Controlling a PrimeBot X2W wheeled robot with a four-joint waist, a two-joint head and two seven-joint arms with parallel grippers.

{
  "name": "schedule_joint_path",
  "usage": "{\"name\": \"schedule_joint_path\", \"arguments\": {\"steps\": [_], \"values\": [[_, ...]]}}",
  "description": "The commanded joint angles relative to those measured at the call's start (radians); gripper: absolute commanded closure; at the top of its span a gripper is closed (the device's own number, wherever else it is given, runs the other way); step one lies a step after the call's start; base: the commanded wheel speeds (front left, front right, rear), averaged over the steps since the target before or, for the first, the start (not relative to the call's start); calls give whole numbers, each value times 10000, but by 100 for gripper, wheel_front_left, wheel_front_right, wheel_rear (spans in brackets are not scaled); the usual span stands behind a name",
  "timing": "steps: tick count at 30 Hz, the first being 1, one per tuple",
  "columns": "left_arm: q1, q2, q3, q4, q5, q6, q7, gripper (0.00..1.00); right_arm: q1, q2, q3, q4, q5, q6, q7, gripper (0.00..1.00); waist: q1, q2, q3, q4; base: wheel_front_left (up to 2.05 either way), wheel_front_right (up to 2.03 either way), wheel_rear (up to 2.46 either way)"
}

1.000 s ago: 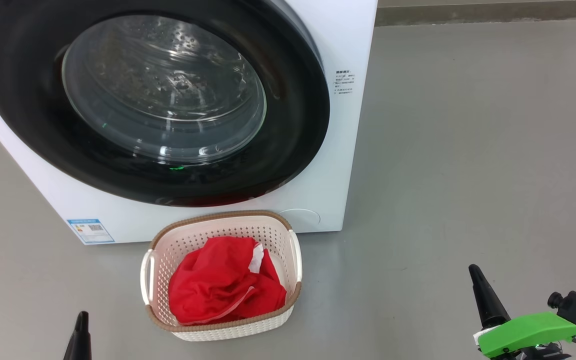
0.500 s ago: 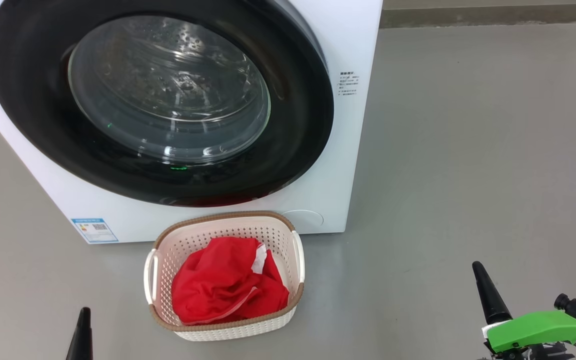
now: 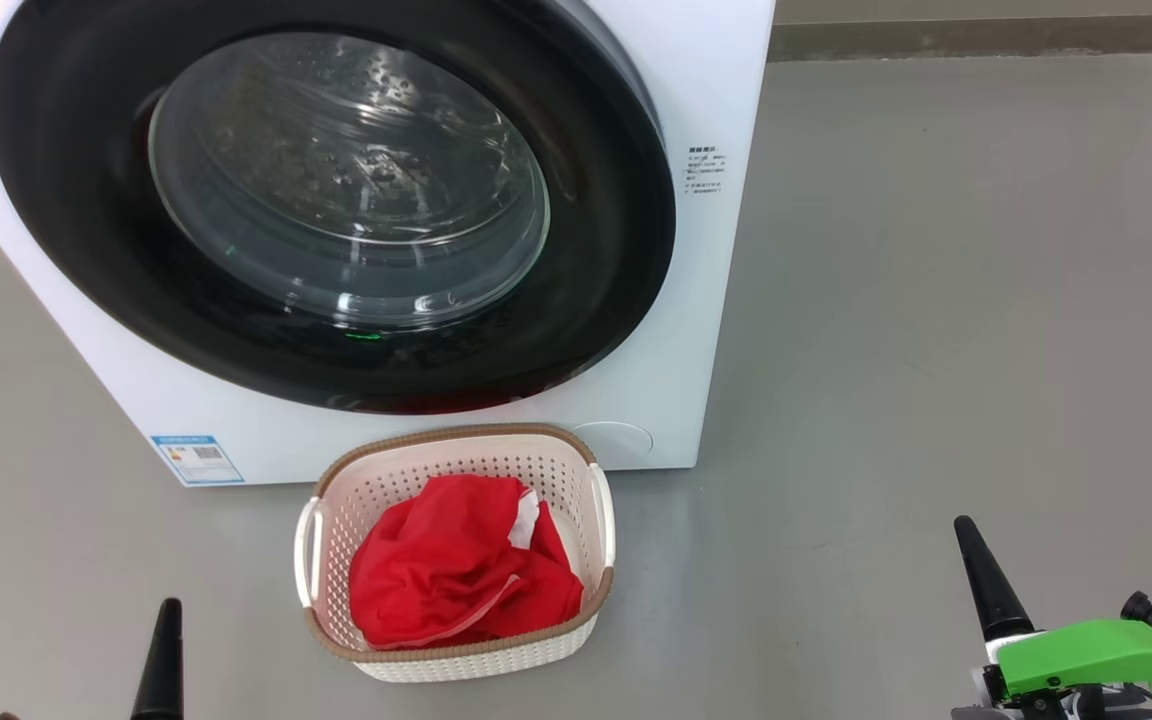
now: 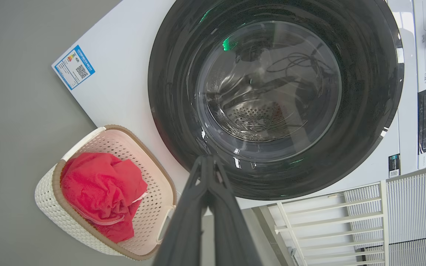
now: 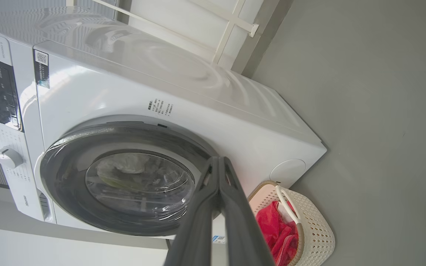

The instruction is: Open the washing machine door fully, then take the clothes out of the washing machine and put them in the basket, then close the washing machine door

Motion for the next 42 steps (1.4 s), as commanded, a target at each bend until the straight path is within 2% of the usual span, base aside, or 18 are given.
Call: {"name": "schedule_joint_path", "arguments": {"steps": [1,35,42], "values": [[-519,77,319,-187,-361,-22,95,100,-180,-7,39,-327,353,-6,116,100,0,0,-7,14,0,0,0],[-1069,-332,780,-46,-3400,-31,1057,100,-158,331,-592,-769,3487,-11,1097,100,-1,0,-110,236,0,0,0],[-1080,-345,796,-43,-3455,-31,1082,100,-158,340,-608,-778,3547,-11,1119,100,-1,0,-112,240,0,0,0]]}}
